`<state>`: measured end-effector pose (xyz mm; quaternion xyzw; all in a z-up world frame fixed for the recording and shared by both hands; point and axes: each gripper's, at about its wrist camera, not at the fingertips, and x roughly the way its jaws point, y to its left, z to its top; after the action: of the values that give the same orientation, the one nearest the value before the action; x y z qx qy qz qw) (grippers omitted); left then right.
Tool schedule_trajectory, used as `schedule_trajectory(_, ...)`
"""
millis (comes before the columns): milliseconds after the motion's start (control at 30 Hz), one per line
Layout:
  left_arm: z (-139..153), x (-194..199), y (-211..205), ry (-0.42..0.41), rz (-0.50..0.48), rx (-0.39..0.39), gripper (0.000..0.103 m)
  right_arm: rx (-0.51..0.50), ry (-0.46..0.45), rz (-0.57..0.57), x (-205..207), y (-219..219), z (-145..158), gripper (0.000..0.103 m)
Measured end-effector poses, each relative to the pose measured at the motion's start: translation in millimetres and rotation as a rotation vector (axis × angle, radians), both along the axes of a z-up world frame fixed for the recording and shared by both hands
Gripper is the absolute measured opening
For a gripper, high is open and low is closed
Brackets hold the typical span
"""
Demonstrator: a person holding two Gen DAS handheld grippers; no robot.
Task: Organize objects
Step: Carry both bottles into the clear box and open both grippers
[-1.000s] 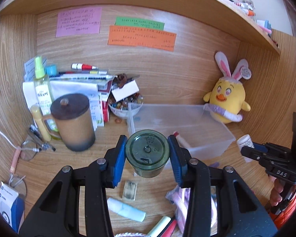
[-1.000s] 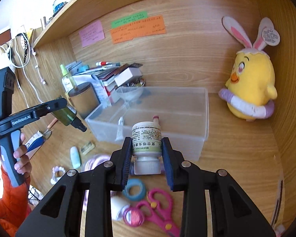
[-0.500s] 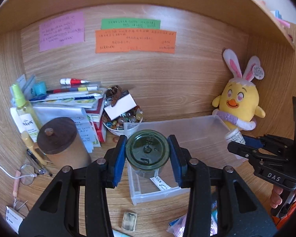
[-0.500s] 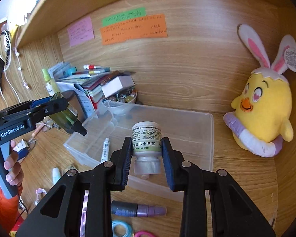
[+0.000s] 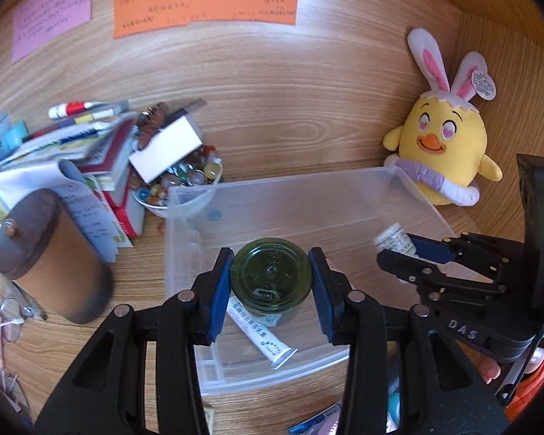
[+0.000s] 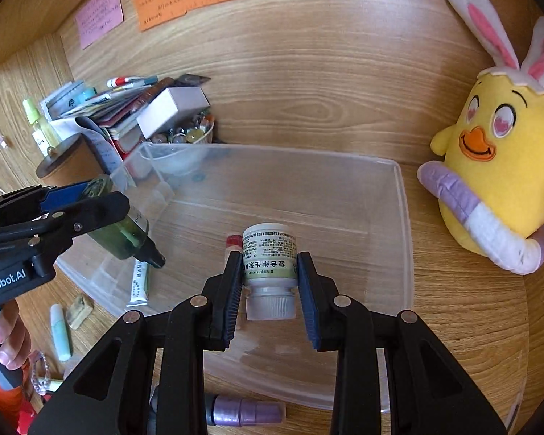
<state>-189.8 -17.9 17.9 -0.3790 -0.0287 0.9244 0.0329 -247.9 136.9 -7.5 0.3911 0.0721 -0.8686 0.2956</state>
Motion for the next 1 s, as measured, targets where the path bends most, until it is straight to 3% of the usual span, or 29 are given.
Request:
schedule_trajectory(233, -6.4, -5.3, 6.9, -0.022, -0.016, 0.004, 0.041, 0.035, 0.023, 0.003, 1.6, -8.1, -5.9, 0.028)
schedule_trajectory(367, -5.5, -4.1, 6.8, -0.024, -0.006, -0.012, 0.043, 0.027, 0.015, 0.011, 2.2, -8.0, -5.4, 0.036)
schedule_trajectory(500, -3.8, -0.8, 3.1, -0.018, 0.002, -0.008, 0.056, 0.027, 0.041, 0.012, 7.8, -7.2, -0.3, 0.044)
schedule_trajectory(1000, 23.4, 38.1, -5.7, 0.091, 0.040, -0.061, 0.071, 0.005, 0.131, 0.062, 43.8, -3.4, 32.1, 0.059)
